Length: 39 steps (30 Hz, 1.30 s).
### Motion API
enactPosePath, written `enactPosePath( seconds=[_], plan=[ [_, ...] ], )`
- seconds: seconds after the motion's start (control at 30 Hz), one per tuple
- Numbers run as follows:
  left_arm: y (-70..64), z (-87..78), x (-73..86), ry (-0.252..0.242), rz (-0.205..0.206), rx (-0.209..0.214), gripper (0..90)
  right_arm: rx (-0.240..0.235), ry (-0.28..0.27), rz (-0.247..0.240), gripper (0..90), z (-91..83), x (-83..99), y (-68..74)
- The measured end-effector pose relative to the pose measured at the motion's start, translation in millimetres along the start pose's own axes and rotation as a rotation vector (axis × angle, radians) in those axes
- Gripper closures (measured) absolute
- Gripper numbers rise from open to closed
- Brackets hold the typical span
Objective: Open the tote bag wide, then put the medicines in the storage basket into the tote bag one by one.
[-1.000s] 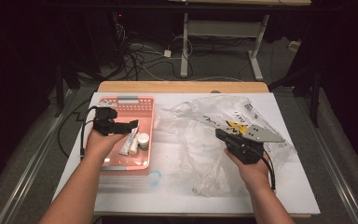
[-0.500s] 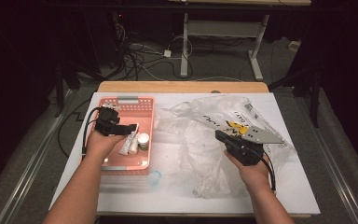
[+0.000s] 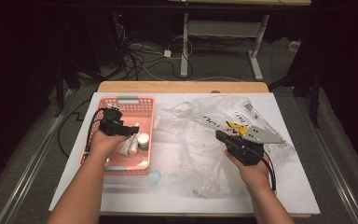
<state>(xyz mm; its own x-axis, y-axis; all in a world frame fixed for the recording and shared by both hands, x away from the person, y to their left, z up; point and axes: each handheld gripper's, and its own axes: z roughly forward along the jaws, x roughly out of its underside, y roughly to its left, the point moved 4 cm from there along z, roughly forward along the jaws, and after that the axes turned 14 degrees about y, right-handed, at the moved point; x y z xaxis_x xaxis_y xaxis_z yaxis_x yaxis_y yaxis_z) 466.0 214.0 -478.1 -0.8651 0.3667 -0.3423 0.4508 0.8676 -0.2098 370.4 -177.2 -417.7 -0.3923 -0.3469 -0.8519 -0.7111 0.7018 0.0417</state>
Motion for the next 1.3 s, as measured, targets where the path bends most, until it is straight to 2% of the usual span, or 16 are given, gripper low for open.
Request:
enactPosePath(
  seconds=[0.17, 0.27, 0.57, 0.97, 1.13, 1.3],
  plan=[
    [2.4, 1.6, -0.8, 0.027, 0.002, -0.003, 21.6, 0.000, -0.006, 0.001, 90.0, -1.4, -0.9, -0.1],
    [2.7, 2.5, -0.9, 0.030, -0.009, 0.013, 22.3, 0.002, -0.007, 0.001, 90.0, -1.6, -0.9, -1.0],
    [3.6, 4.7, -0.4, 0.054, -0.011, 0.008, 27.0, 0.000, -0.008, 0.005, 90.0, -2.2, -1.1, -1.4],
    [3.1, 11.1, 0.6, 0.100, -0.006, -0.008, 34.6, 0.000, -0.006, 0.001, 90.0, -1.5, -0.6, -0.9],
    [6.8, 12.6, 1.8, 0.121, -0.023, -0.021, 36.7, 0.000, -0.005, 0.002, 90.0, -1.5, -1.0, 0.0],
    [9.2, 14.5, 3.3, 0.142, -0.022, -0.032, 38.0, 0.000, -0.007, 0.002, 90.0, -1.7, -1.6, -0.1]
  ],
)
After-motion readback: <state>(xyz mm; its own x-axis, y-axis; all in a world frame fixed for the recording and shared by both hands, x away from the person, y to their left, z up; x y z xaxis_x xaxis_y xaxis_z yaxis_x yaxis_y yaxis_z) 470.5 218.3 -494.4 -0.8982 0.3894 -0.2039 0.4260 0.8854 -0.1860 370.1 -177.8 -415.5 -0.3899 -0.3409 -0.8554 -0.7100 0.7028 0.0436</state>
